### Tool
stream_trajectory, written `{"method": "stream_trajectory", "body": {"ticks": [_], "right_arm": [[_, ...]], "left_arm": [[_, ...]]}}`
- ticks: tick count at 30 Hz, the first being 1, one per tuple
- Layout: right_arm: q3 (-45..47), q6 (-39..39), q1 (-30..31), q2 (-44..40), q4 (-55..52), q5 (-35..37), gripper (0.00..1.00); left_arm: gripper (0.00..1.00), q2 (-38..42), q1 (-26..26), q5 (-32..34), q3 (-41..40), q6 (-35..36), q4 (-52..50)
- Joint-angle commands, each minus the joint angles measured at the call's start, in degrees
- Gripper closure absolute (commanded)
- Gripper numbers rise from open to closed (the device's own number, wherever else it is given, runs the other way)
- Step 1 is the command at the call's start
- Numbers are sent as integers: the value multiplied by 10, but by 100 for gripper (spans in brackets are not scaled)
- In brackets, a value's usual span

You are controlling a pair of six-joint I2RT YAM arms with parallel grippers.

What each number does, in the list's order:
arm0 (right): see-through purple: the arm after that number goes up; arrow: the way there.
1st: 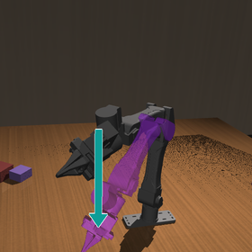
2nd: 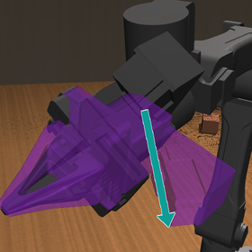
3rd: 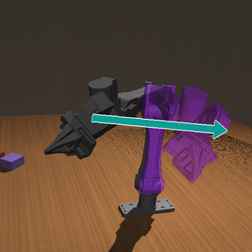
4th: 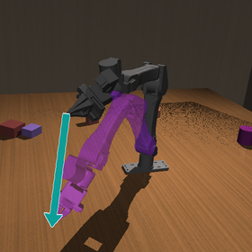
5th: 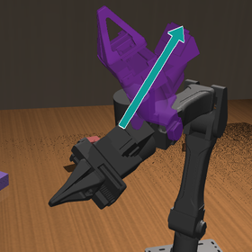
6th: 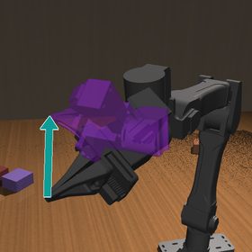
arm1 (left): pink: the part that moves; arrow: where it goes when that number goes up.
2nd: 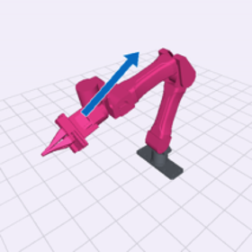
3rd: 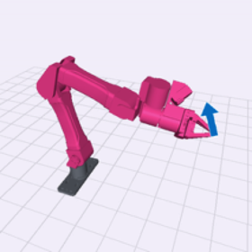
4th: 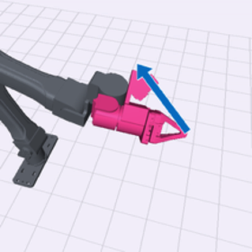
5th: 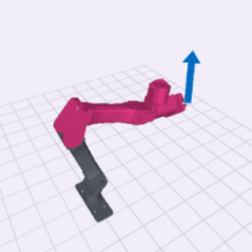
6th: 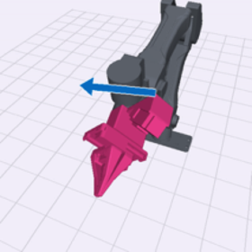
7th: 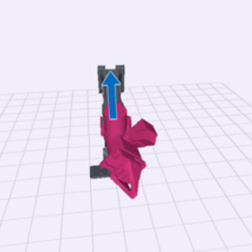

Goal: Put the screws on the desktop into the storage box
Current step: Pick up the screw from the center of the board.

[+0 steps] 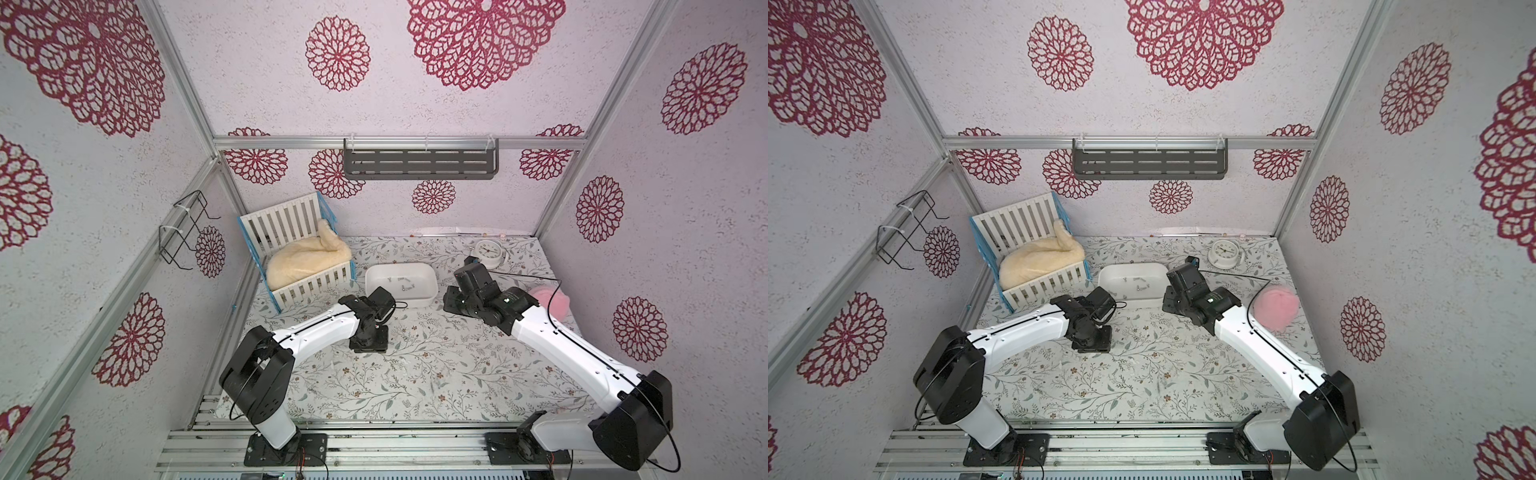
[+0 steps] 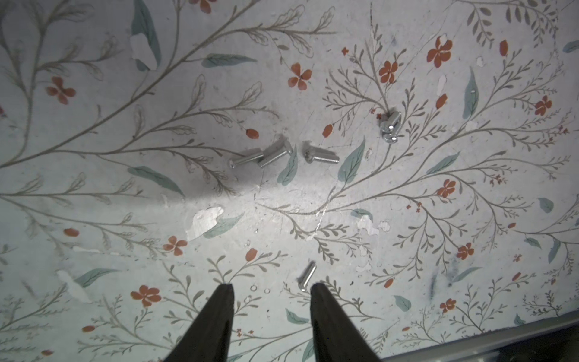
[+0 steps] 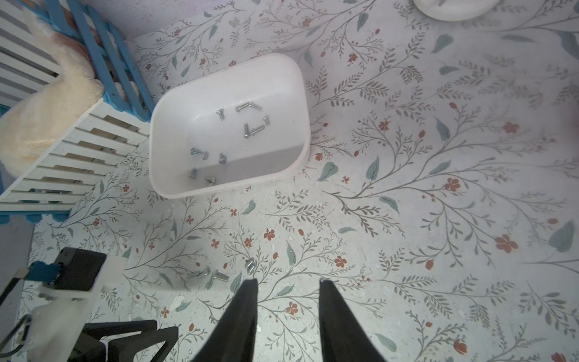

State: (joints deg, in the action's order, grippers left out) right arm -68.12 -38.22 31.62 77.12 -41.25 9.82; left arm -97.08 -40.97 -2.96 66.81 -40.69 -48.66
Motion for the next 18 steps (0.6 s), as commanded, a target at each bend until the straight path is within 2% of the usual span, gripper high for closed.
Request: {"method": "stream_trajectory", "body": {"ticks": [1,18], "right_arm": [[7,-10,-16,-15,2,10,63],[24,-13,-31,2,21,-2,63]], "left_arm": [[54,-20,-16,-11,15,18,11],[60,-94,-64,-26,32,30,11]]}}
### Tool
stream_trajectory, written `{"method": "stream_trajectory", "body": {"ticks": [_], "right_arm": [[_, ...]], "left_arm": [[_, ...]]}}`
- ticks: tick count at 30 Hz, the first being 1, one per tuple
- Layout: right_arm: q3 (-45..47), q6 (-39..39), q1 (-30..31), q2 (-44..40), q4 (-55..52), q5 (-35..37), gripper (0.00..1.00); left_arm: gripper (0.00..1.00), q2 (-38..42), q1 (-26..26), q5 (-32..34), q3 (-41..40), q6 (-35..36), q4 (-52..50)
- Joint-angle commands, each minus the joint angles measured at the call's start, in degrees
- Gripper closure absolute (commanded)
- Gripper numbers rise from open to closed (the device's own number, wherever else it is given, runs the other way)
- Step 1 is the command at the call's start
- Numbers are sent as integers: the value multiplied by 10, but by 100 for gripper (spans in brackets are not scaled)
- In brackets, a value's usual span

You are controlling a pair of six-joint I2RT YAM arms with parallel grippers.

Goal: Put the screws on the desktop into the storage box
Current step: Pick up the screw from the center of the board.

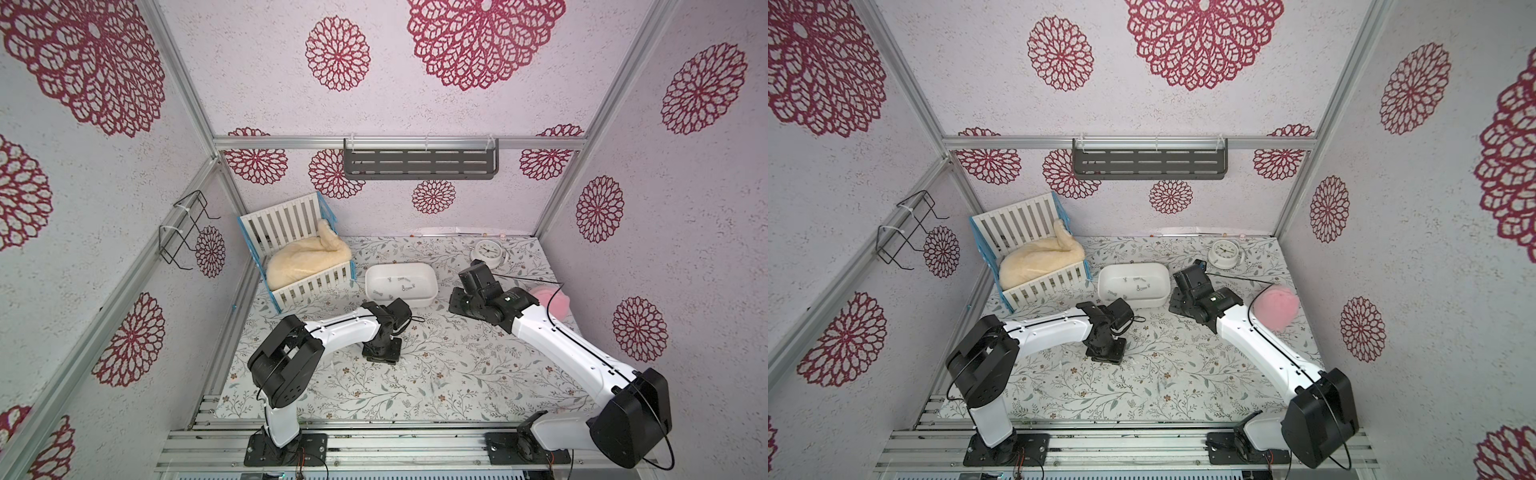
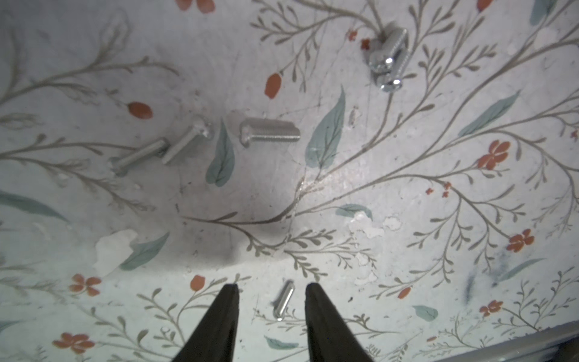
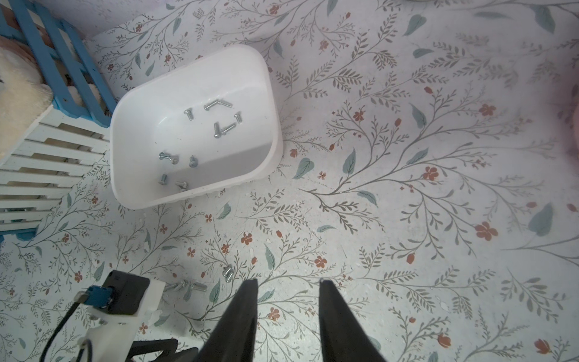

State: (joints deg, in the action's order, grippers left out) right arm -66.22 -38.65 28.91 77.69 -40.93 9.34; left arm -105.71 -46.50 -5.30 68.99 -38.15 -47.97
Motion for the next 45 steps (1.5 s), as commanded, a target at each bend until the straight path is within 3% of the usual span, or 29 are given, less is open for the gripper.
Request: {"method": "stream_trajectory", "body": {"ticks": [1,32,45], "right_arm": [[7,-9,-4,-6,18,2,63],[28,-17,-5,-23,19,-5,62],[28,-17,-6,-20,20,-5,62]], "left_arm": [[61,-10,-10,-4,11,3,3],[68,-33,-48,-9,-19,-2,2],[75,-44,-48,14,-15,12,-39]]}}
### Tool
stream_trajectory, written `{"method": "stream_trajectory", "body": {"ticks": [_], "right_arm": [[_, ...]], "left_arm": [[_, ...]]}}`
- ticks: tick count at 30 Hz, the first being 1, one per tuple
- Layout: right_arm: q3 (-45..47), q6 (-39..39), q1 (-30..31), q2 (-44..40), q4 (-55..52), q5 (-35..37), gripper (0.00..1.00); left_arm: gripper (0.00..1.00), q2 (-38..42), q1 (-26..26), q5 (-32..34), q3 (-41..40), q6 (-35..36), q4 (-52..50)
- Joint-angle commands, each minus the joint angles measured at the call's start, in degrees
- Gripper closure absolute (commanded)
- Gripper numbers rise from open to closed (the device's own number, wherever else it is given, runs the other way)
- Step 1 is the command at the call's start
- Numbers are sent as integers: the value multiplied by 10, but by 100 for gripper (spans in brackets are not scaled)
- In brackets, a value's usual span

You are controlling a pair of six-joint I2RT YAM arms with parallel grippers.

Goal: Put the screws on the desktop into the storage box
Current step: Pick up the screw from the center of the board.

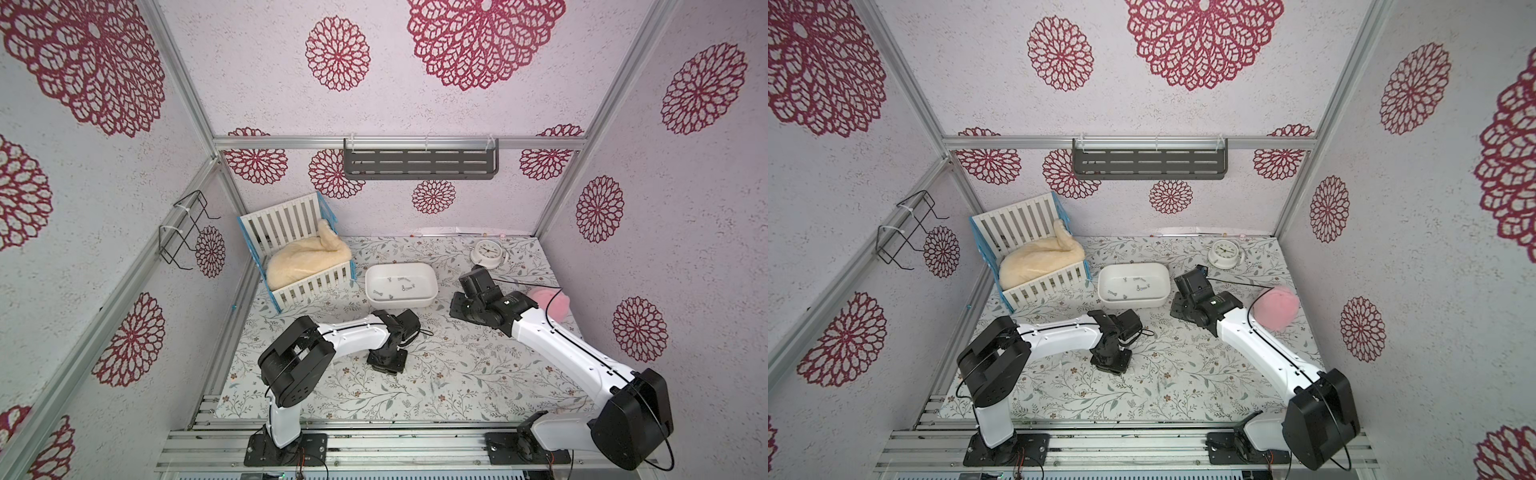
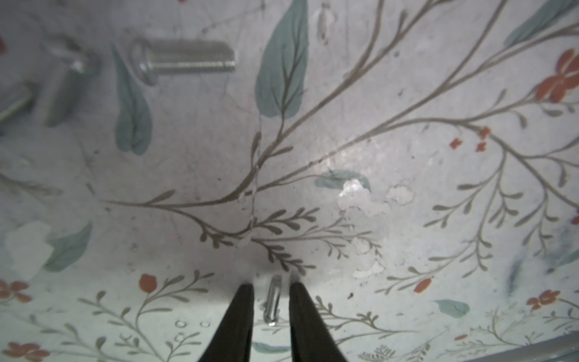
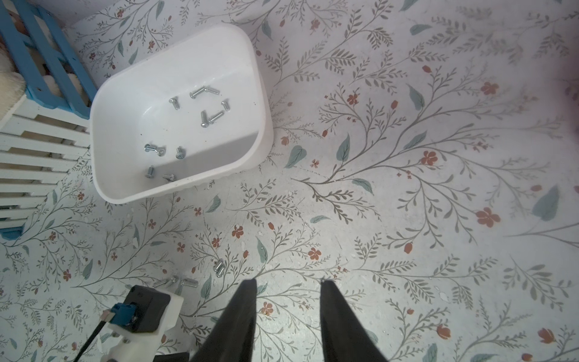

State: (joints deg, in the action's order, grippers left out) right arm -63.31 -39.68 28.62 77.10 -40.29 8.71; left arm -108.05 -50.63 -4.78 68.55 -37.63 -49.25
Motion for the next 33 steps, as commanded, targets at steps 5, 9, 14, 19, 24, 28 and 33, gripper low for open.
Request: {"method": "stream_trajectory", "body": {"ticks": [5,9,14,19,24,28,33], "right_arm": [[0,-7,-3,-13,13,2,62],[-1,-7,-2,-13,14,0,62],[-1,-7,-3,-12,14,0,62],[0,-8,-3,-13,13,0,62],[-1,-8,-3,-15,13,-1,62],[-1,-9,-3,-16,12,-1,62],[-1,-10,-3,-20,11,-1,62]], "left_arm": [[78,-31,-7,2,-10,9,-28],[80,-39,-9,-1,-8,9,-28],[87,-61,-14,-1,-7,10,-28],[91,-63,-16,1,-7,10,-27],[97,-56,-17,7,-7,7,-28],[100,-40,-17,25,2,6,-44],[100,4,-14,62,22,8,-69]]}}
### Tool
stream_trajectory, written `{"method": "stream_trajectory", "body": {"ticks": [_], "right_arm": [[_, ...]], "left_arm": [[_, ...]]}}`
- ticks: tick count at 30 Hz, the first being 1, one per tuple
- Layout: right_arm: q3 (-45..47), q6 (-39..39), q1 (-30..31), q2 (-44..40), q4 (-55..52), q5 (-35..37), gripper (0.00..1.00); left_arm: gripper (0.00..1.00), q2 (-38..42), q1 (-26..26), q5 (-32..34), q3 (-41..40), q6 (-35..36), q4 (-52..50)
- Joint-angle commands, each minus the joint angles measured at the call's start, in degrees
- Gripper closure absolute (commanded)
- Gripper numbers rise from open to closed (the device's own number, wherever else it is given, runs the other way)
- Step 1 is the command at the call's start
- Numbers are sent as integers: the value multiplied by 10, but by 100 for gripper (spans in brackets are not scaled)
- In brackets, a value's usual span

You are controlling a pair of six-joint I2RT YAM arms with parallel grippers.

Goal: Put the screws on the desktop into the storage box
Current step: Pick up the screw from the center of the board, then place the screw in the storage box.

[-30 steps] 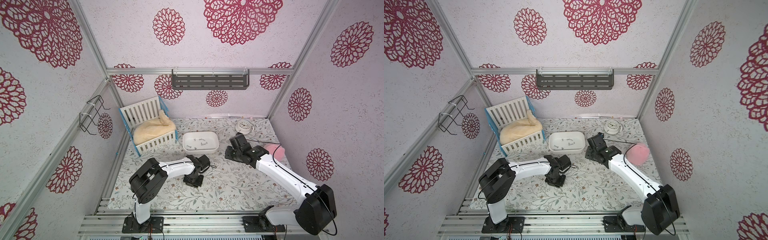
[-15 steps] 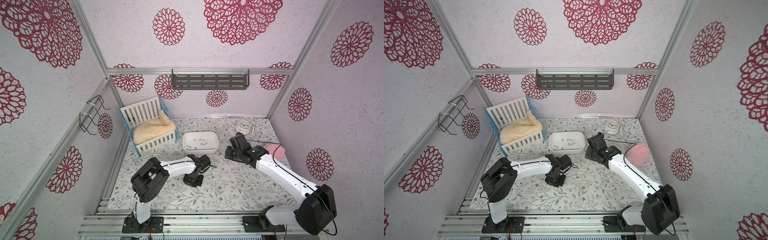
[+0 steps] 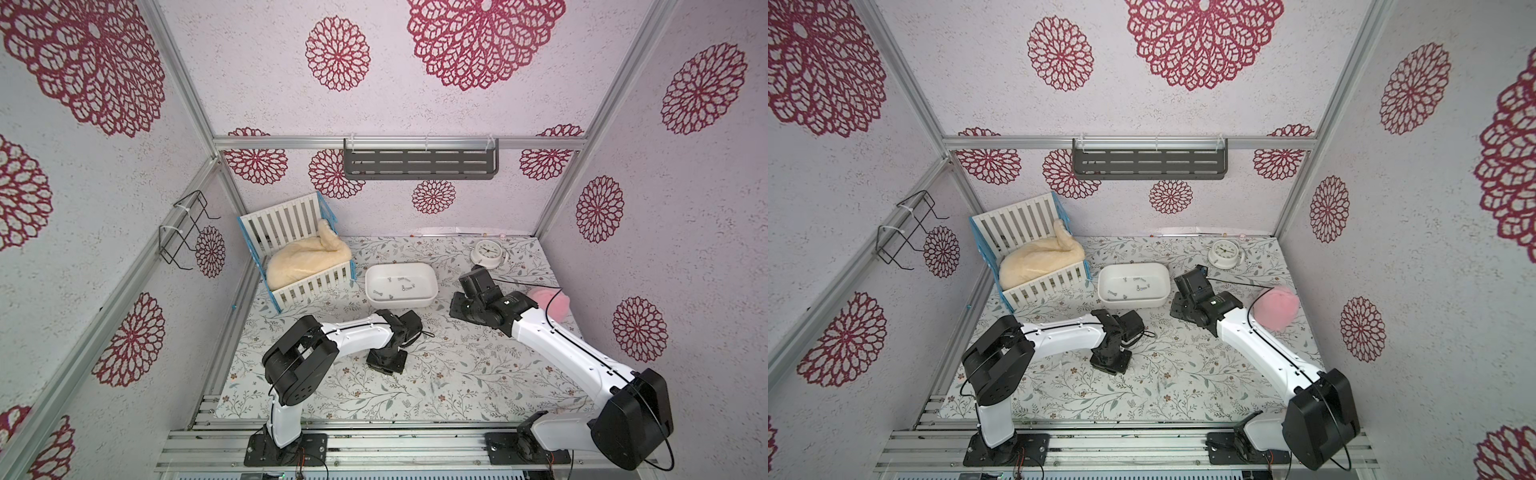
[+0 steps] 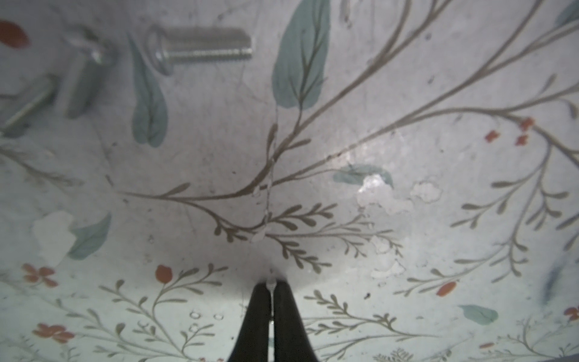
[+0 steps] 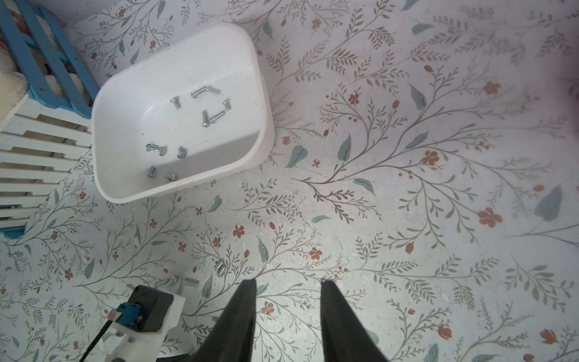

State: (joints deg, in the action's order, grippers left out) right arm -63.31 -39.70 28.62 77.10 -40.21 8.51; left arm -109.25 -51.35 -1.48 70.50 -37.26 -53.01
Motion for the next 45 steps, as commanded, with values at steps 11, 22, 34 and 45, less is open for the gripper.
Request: {"method": "stream_trajectory", "body": {"ticks": [11,22,34,45], "right_arm": [[-1,-8,-3,-24,11,0,62],[7,-10,-2,-30,19,-20,61],[36,-34,21,-30,43,-49,62],[37,-42,39,-18,50,-46,62]], "left_arm": [[100,91,21,50,42,7,-59],[100,142,128,21,114,54,-60],[100,17,203,8,342,110,-102],[100,-151,244,9,499,119,-120]]}}
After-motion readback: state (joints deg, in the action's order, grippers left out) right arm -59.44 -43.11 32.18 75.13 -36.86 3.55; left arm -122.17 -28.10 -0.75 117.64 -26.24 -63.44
